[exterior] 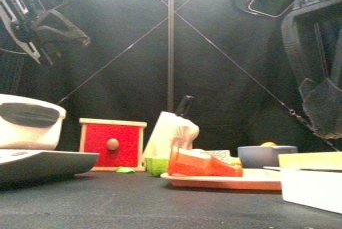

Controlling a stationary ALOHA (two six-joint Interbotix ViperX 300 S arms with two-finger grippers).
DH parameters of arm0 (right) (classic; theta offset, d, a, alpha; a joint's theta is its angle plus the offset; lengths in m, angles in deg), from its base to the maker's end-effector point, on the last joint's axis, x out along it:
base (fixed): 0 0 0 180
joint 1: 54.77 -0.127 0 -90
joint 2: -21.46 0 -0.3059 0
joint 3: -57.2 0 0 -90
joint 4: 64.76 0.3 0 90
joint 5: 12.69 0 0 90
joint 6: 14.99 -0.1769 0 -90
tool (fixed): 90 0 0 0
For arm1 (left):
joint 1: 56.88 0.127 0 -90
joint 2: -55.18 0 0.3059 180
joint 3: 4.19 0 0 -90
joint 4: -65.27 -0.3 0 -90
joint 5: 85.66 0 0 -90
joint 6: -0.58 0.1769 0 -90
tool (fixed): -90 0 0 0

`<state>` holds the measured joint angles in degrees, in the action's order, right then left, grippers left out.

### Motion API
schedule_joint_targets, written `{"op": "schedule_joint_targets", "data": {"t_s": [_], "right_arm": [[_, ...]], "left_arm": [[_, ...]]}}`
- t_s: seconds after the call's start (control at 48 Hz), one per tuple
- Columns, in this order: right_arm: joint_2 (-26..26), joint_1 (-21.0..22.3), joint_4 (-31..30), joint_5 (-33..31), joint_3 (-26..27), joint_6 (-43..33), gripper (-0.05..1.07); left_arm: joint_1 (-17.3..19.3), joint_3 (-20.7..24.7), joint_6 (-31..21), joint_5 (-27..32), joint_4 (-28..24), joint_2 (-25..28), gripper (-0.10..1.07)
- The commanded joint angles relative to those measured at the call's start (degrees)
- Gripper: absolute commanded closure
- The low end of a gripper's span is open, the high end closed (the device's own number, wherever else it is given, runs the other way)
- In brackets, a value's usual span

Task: Place egg block on rice

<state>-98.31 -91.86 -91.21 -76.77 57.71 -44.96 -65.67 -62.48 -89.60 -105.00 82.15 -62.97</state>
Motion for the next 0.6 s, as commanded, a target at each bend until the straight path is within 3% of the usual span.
{"op": "schedule_joint_targets", "data": {"t_s": [0.0,0.167,0.583], "right_arm": [[3.16,0.09,-0.18,-0.09,1.14,0.09,0.40],[3.16,0.09,0.44,-0.09,0.97,0.00,0.54],[3.08,0.09,0.62,-0.09,0.79,0.09,0.55]], "left_arm": [[-0.09,1.05,0.09,-0.44,-0.18,0.00,0.63],[-0.18,1.14,0.09,-0.53,-0.18,0.00,0.63],[-0.18,1.14,0.09,-0.44,-0.18,0.00,0.63]]}}
